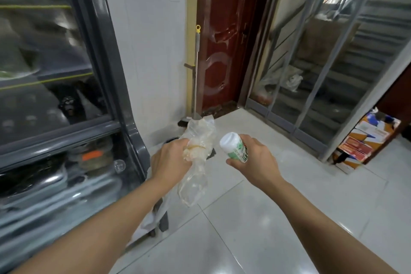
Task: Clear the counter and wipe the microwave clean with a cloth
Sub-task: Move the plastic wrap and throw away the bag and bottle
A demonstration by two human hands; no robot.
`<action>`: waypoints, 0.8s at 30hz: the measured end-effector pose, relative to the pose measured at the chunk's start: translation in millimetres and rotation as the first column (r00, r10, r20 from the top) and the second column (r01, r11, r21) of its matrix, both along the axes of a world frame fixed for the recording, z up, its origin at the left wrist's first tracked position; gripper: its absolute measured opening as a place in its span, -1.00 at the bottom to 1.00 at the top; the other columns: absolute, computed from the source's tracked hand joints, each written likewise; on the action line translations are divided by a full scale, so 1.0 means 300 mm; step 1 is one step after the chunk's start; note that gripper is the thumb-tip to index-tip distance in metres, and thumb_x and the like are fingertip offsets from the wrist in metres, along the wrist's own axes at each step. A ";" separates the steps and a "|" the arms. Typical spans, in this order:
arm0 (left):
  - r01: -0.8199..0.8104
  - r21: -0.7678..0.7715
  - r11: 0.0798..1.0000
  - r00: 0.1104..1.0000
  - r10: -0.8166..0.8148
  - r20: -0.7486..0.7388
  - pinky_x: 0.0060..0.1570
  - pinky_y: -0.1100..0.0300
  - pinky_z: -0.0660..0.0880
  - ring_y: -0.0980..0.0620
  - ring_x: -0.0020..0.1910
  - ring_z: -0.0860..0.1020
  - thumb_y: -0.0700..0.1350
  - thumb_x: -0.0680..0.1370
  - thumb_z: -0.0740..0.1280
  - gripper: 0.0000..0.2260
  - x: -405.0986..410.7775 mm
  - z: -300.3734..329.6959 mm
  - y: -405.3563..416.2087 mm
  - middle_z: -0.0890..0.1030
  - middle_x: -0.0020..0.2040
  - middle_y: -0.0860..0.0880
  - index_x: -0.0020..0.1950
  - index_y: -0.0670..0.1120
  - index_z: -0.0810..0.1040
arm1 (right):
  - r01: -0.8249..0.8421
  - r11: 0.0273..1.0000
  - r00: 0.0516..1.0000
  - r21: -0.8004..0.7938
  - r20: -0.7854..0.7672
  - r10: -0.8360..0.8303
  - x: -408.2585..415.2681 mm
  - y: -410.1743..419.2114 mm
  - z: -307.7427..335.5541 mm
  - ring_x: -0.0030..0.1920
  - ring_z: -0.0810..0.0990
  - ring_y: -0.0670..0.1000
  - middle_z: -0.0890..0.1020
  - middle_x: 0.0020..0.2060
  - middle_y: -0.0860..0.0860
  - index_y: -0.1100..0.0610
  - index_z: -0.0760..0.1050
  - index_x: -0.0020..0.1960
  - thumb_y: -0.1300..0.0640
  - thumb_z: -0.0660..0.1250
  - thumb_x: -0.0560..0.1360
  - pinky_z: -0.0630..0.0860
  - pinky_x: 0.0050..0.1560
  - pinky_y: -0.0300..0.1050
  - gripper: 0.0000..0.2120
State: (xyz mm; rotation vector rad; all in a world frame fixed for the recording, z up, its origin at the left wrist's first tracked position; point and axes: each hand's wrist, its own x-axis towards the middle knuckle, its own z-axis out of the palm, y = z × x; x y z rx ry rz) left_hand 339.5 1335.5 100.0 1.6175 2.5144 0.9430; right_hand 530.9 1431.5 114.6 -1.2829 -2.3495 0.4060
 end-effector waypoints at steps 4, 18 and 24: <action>-0.025 -0.006 1.000 1.000 0.025 0.012 -0.46 0.23 0.23 0.00 -0.35 0.47 -0.15 0.38 0.37 -0.83 -0.075 -0.010 0.207 0.47 -0.39 0.08 -0.30 0.00 0.40 | -0.052 0.999 0.999 0.010 0.001 0.052 -0.090 0.237 -0.017 -0.07 0.52 0.03 0.54 0.03 -0.02 -0.03 0.33 0.28 -0.13 0.45 0.33 0.36 -0.21 -0.14 -0.41; -0.302 -0.035 0.953 0.953 0.302 0.013 -0.36 0.20 0.33 -0.04 -0.29 0.51 -0.14 0.36 0.36 -0.81 -0.306 -0.043 0.951 0.49 -0.35 0.08 -0.31 0.04 0.35 | -0.262 0.965 0.965 -0.022 0.014 0.262 -0.402 1.154 0.004 0.05 0.53 0.08 0.54 0.11 0.01 -0.01 0.34 0.30 -0.11 0.45 0.35 0.51 -0.03 0.00 -0.41; -0.356 -0.086 0.930 0.931 0.361 0.049 -0.35 0.18 0.37 -0.07 -0.26 0.52 -0.17 0.37 0.32 -0.77 -0.450 -0.093 1.133 0.45 -0.35 0.07 -0.35 0.05 0.29 | -0.345 0.937 0.938 -0.048 0.010 0.346 -0.606 1.384 -0.070 0.03 0.53 0.06 0.55 0.08 0.00 -0.01 0.36 0.27 -0.12 0.46 0.33 0.51 -0.04 0.01 -0.42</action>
